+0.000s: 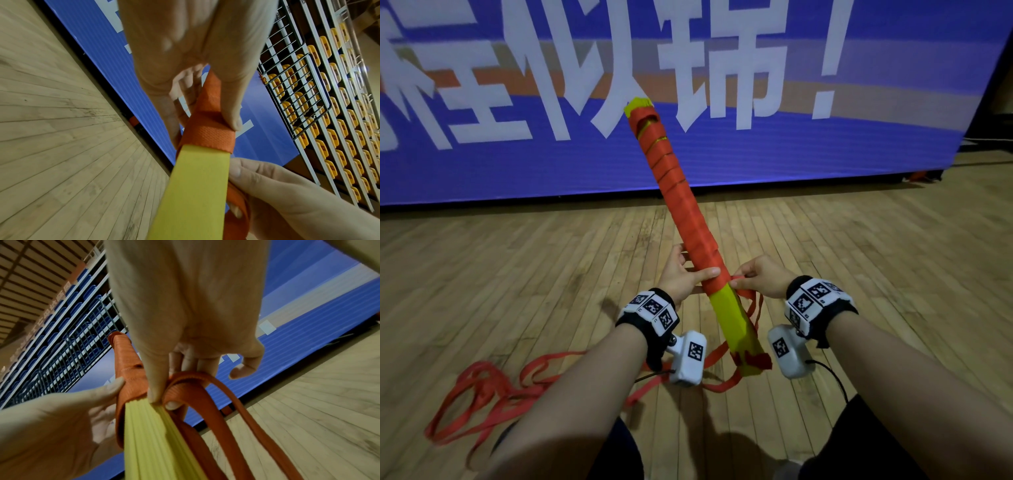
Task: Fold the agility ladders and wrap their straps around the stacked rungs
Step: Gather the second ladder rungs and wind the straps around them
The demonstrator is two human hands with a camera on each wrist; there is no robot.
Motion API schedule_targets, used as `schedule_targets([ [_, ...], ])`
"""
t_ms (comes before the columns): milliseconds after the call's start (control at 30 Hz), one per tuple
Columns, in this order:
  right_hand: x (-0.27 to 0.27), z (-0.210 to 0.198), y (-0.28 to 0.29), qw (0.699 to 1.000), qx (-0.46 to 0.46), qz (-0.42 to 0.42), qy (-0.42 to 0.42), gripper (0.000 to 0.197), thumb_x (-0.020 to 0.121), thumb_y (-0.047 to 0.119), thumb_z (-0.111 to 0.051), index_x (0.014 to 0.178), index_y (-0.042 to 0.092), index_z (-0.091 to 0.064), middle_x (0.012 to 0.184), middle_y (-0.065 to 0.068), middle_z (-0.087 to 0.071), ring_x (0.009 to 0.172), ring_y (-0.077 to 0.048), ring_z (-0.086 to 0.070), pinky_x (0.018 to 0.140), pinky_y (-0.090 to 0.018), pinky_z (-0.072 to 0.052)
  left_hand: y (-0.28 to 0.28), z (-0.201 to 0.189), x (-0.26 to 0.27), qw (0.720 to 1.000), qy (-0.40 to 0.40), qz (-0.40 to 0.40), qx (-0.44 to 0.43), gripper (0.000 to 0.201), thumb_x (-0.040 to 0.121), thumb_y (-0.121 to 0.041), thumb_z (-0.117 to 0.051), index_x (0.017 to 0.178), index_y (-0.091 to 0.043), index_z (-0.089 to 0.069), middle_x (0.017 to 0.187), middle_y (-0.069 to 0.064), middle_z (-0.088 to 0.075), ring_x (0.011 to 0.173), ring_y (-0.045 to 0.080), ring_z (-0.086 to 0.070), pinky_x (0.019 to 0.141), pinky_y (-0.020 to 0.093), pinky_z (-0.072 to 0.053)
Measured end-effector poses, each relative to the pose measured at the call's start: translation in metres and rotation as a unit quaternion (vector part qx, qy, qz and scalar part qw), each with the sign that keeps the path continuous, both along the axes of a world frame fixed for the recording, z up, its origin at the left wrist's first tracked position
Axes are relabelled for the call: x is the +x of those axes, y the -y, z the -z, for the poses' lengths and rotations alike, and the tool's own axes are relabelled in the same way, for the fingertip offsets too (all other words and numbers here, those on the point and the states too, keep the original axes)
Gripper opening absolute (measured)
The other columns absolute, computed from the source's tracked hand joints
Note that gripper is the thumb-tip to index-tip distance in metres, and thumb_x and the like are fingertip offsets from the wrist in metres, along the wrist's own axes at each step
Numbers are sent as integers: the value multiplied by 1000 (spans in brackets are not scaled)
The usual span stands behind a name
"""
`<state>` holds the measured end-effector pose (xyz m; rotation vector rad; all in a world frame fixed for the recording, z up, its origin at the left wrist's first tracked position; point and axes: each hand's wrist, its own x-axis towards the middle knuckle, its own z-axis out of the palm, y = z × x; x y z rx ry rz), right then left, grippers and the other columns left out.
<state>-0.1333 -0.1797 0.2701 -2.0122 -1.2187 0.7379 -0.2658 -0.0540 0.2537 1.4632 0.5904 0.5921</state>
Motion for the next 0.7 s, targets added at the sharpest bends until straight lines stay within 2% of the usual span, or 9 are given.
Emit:
schedule_targets([
  [133,-3,-4,-1,999,-21,-2,41,18,94,15,-57,97,3,-71,84,-3,-68,73,-8,-60,71,-18,-49,0,0,2,1000,-8,-6,15,67,72,-1,-79,122,-20,-39,121,3,-54,102,21,-63,69,36,-58],
  [200,-6,-3,-3,996,-30,8,84,20,93,15,-58,98,1,-72,91,-10,-70,77,-13,-61,68,-17,-48,1,1,3,999,-18,-14,31,67,71,-1,-80,122,-18,-41,117,-1,-53,103,23,-62,71,36,-58],
  [300,-8,-3,-4,992,-36,20,122,19,89,14,-63,95,-1,-72,96,-17,-70,83,-23,-63,74,-27,-50,2,1,4,998,-30,-22,51,63,70,-2,-81,118,-17,-44,110,-4,-53,96,18,-61,68,32,-58],
  [367,-8,-3,-4,992,-43,14,114,19,88,16,-65,94,-1,-72,92,-16,-69,77,-16,-59,71,-25,-49,2,1,4,998,-30,-27,58,63,69,-2,-82,117,-17,-43,105,-5,-54,93,17,-61,65,31,-57],
  [467,-10,-4,-4,994,-46,1,97,15,87,17,-66,93,4,-72,82,-5,-66,67,-7,-57,60,-12,-45,2,0,2,997,-28,-37,63,69,67,-4,-84,121,-14,-42,109,0,-54,98,22,-62,68,38,-59],
  [500,-10,-5,-4,995,-44,3,94,14,87,17,-66,92,5,-72,81,-4,-66,66,-6,-57,60,-12,-46,3,0,2,997,-26,-40,64,70,67,-4,-84,121,-14,-42,111,2,-54,99,23,-62,69,40,-59],
  [633,-8,-3,-6,996,-51,2,77,29,82,28,-72,94,2,-71,81,-4,-65,75,-12,-58,78,-29,-50,3,-1,1,997,-20,-46,66,69,67,-5,-84,118,-17,-40,110,0,-52,101,25,-61,72,45,-59],
  [700,-8,-2,-6,995,-51,6,87,32,80,31,-73,95,3,-71,82,-4,-65,77,-13,-59,78,-30,-51,3,-2,1,996,-20,-47,69,70,67,-5,-84,118,-19,-39,109,-2,-52,100,23,-62,74,45,-59],
])
